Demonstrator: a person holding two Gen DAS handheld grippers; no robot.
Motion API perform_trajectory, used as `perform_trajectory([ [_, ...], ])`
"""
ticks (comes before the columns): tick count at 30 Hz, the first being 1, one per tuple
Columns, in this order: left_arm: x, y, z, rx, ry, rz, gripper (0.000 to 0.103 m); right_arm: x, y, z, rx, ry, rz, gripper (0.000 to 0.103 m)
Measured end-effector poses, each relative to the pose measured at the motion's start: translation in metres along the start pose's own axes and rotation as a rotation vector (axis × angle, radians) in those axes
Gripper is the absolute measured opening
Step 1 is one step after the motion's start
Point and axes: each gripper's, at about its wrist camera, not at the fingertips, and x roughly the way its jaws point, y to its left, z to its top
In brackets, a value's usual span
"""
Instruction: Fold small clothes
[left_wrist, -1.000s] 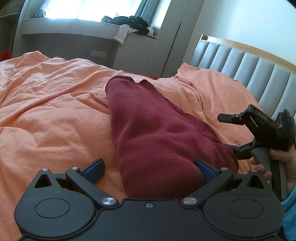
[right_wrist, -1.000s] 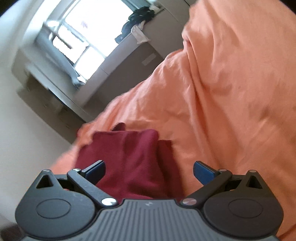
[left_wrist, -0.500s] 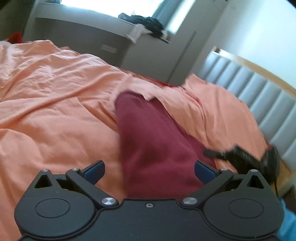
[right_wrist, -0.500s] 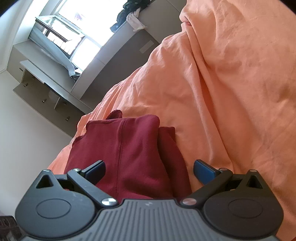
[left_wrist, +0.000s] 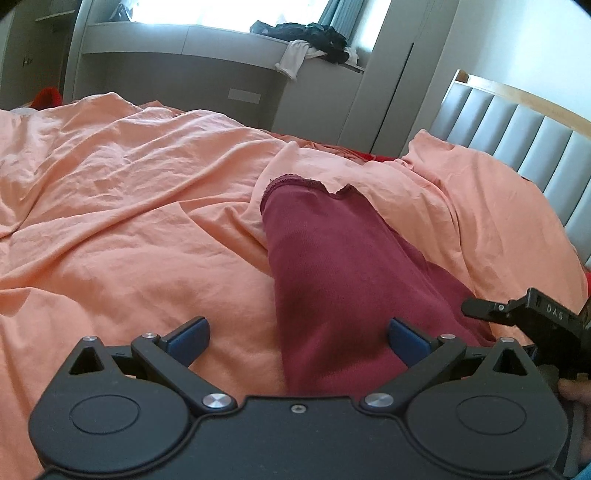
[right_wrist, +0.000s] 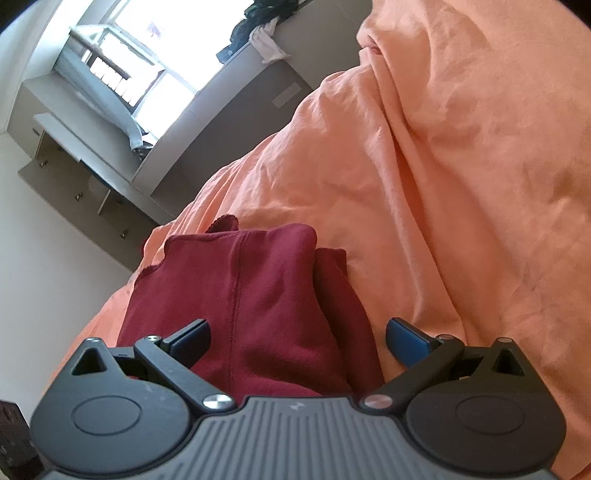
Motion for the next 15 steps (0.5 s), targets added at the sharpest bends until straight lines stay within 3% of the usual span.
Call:
perform_trajectory([
  [15, -0.0008, -0.0021, -0.0044, 0.013, -0.015, 0.008, 0.103, -0.0003, 0.0017, -0.0005, 0.001, -0.001, -0.017, 0.103],
])
